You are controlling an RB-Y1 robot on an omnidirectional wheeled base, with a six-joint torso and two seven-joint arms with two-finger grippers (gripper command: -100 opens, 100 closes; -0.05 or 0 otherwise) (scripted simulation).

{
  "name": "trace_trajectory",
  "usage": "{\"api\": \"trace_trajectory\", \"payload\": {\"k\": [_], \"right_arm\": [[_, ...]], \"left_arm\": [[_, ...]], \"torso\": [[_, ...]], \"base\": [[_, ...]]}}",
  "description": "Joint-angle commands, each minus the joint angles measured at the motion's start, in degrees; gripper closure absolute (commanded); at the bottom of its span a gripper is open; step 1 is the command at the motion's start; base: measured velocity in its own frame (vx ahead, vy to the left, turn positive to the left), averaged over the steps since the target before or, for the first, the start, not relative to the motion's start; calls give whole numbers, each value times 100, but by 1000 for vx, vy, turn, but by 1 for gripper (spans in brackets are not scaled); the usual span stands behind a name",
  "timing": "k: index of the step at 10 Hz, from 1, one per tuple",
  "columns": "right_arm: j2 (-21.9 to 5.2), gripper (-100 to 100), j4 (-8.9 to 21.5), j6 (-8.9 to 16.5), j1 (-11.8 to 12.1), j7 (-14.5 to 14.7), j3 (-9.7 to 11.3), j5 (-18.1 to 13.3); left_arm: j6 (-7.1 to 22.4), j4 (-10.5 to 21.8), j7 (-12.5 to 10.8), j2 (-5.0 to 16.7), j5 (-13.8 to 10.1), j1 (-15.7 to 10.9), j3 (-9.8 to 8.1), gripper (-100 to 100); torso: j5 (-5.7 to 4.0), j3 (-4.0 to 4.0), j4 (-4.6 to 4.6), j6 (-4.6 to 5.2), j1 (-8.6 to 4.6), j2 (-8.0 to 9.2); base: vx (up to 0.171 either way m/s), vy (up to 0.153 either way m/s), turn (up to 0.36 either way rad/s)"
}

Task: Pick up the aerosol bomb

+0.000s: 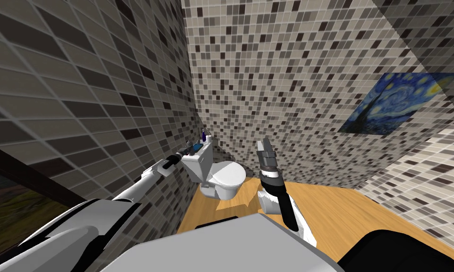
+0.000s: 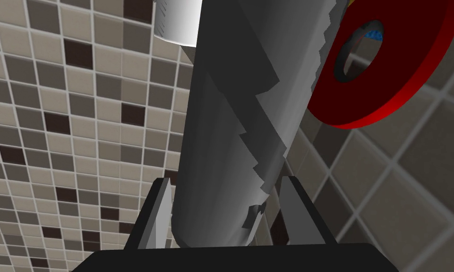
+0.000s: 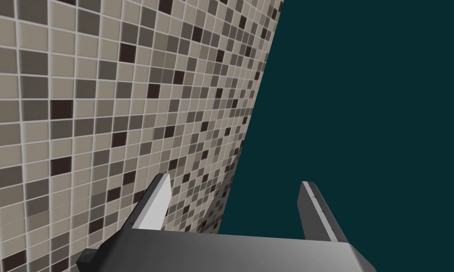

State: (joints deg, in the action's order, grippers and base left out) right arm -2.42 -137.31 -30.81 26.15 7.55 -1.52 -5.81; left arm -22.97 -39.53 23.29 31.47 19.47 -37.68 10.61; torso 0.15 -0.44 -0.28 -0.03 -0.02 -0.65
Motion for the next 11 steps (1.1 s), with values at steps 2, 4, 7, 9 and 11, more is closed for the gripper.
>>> {"api": "trace_trajectory", "payload": {"k": [2,4,7,9,11], "right_arm": [[0,0,0,0,-1,0,0,0],[0,0,0,0,-1,0,0,0],[0,0,0,0,-1,0,0,0],[0,0,0,0,-1,0,0,0],[0,0,0,0,-1,0,0,0]], "left_arm": [[124,-486,-70,58,6,400,-1,100],[237,-825,-181,137,81,656,-169,100],[237,-1298,-181,137,81,1033,-169,100],[351,-1507,-293,216,156,1261,-336,100],[351,-1745,-293,216,156,1549,-336,100]], "torso": [[7,-5,-13,-1,7,5],[18,-2,-25,3,15,24],[27,-26,-46,-5,23,-3],[38,-27,-60,7,18,10],[42,-50,-74,1,25,-24]], "base": [[43,-4,6],[26,1,-13],[55,-6,7],[35,-7,-20],[70,-5,0]]}}
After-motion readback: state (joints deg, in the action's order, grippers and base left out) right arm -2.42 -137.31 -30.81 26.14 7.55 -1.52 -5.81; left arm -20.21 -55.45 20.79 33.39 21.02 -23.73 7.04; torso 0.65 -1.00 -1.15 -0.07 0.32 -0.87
